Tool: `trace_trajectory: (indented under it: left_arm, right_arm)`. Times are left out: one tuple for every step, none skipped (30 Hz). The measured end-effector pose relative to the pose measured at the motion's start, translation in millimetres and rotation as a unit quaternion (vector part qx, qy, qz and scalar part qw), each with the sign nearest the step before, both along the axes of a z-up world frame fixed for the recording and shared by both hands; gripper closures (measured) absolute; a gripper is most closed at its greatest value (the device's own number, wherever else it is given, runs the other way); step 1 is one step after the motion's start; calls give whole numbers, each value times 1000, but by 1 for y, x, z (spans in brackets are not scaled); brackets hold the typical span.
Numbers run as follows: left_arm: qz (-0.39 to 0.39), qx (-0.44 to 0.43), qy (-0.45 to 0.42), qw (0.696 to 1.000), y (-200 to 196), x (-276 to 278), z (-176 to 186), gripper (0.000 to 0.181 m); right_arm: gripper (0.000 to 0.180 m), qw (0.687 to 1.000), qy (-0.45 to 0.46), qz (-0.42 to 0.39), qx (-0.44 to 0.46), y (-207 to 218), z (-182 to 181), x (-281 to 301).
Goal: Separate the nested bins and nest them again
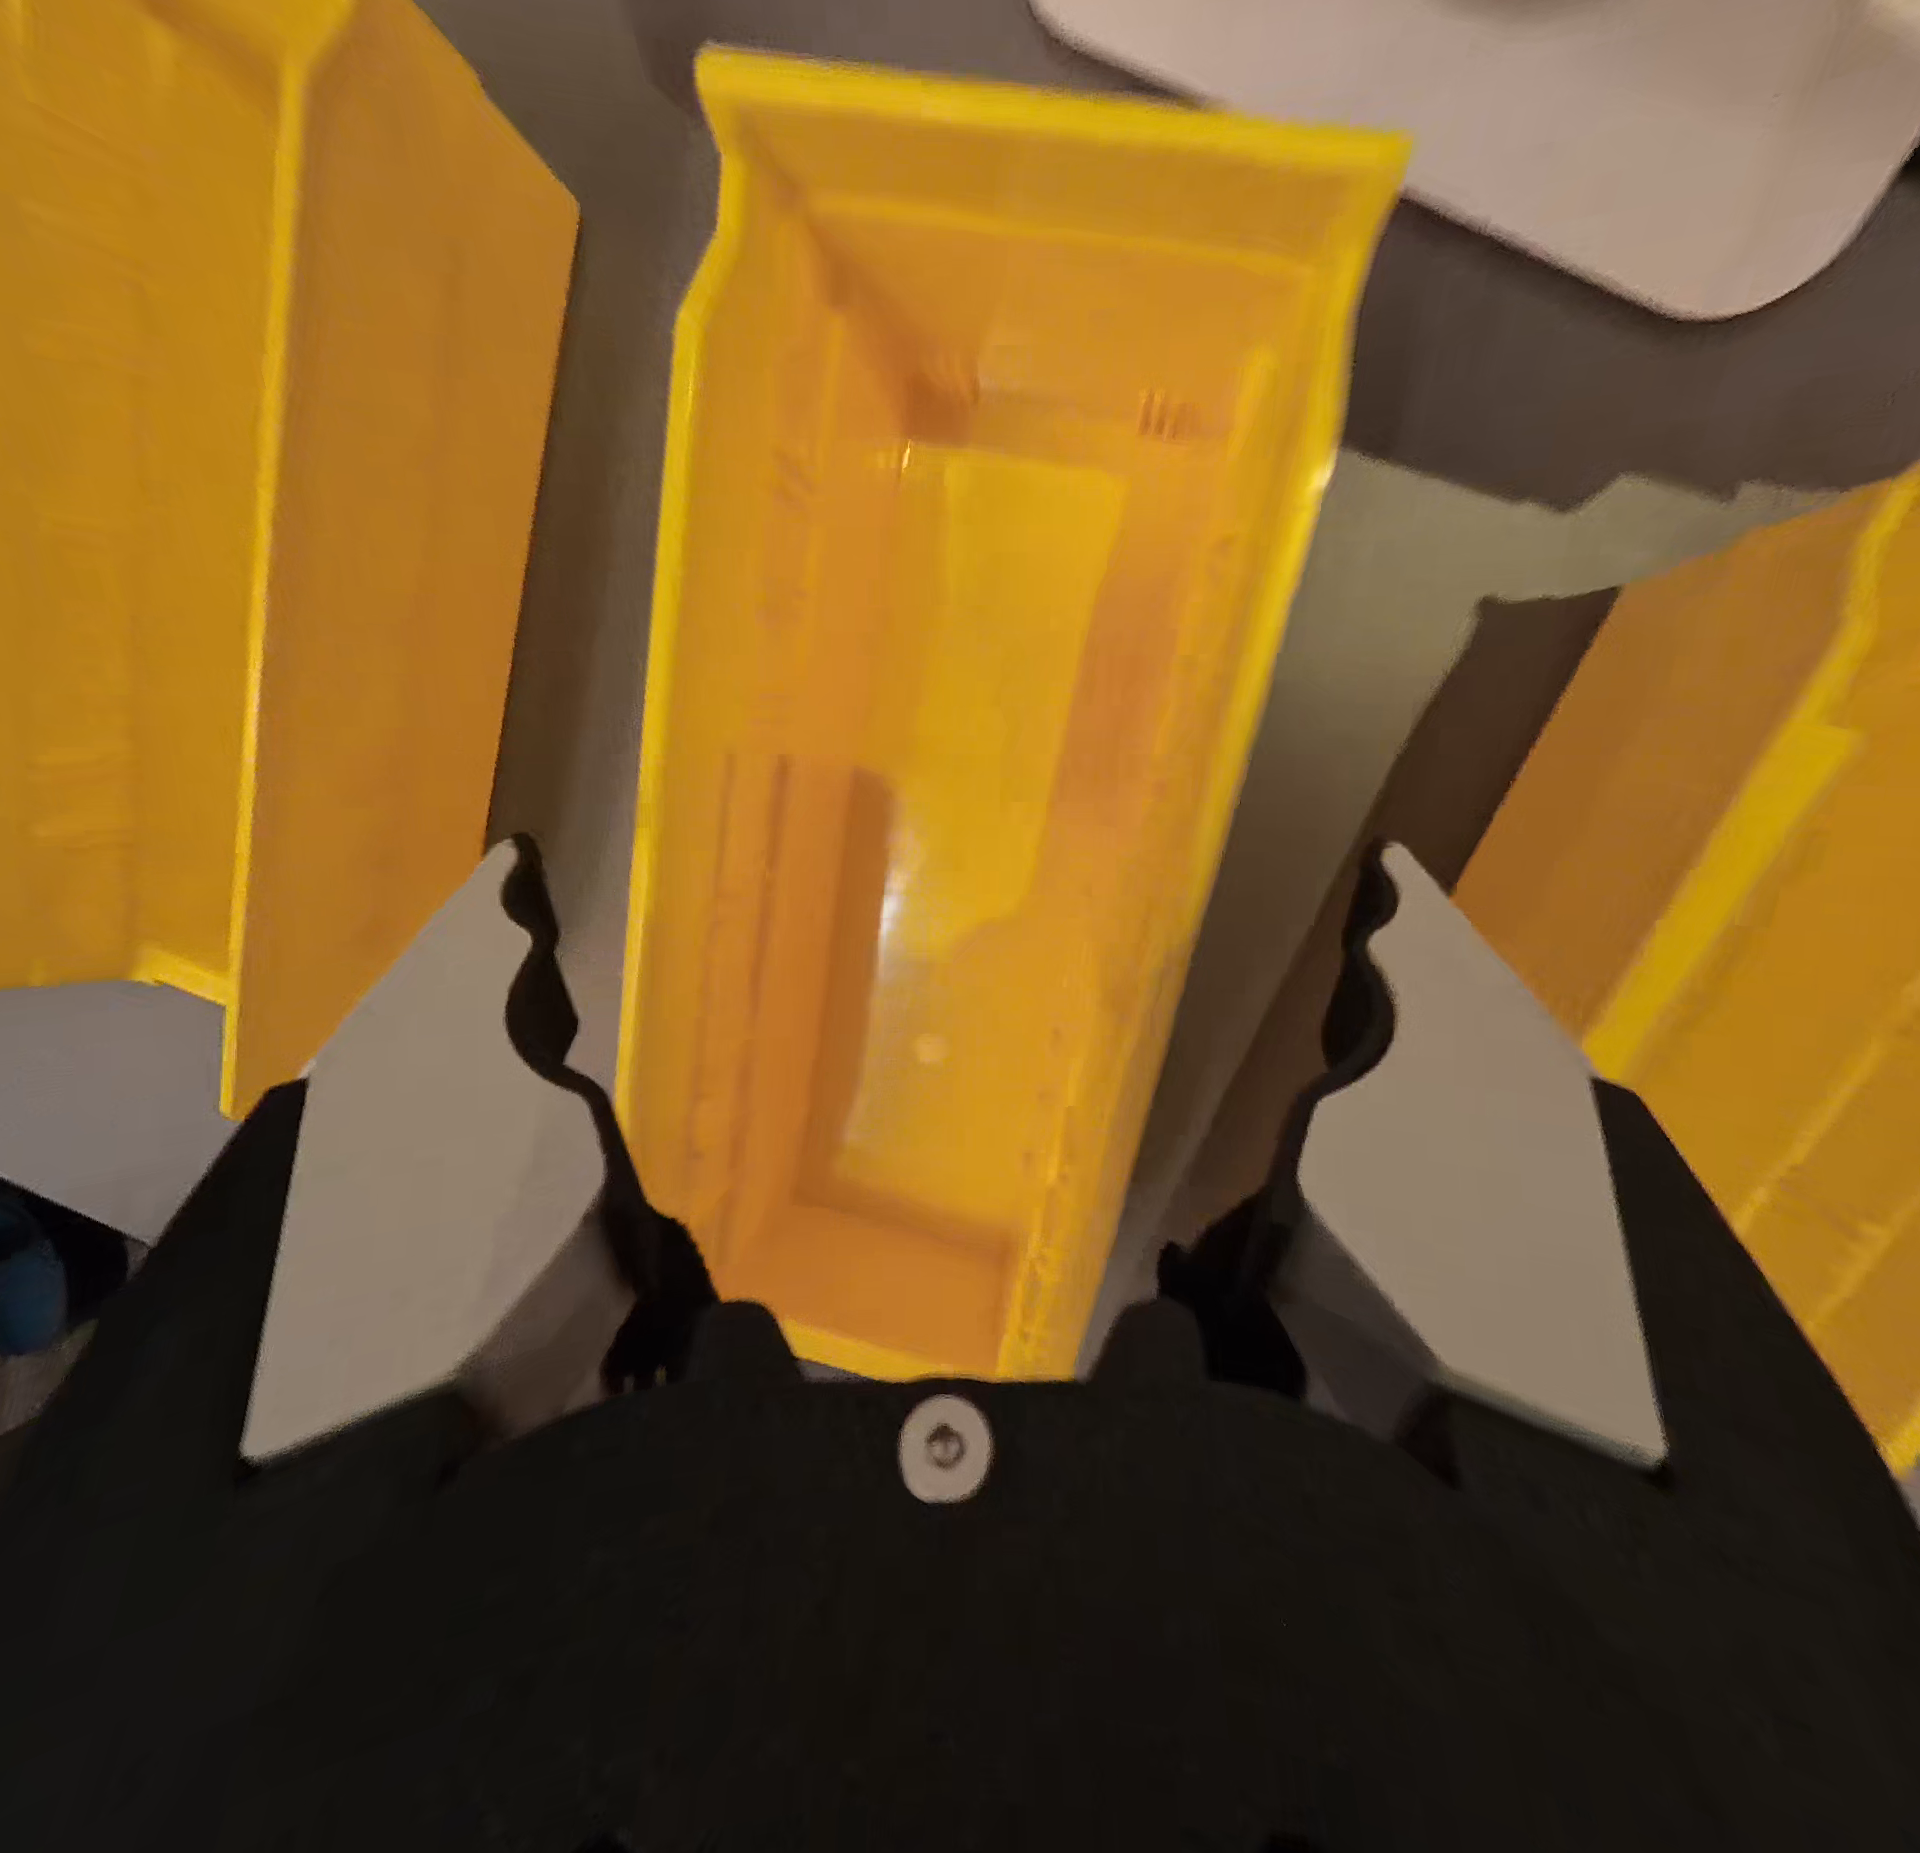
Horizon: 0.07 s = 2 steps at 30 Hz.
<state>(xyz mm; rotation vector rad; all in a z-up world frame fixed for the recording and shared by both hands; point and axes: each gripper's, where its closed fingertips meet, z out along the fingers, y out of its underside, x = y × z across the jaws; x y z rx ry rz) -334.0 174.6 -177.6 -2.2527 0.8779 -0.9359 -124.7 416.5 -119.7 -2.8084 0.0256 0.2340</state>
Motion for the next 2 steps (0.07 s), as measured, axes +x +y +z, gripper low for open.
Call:
trace_trajectory:
  left_arm:
    - [-1, 0, 7, 1000, 0, 0, -2, 114]
    - [-3, -2, 10, 1000, 0, 0, -4, 114]
  right_arm:
    - [31, 1000, 3, -1, -13, 0, -6, -6]
    - [30, 1000, 7, -2, -19, 2, -10, -11]
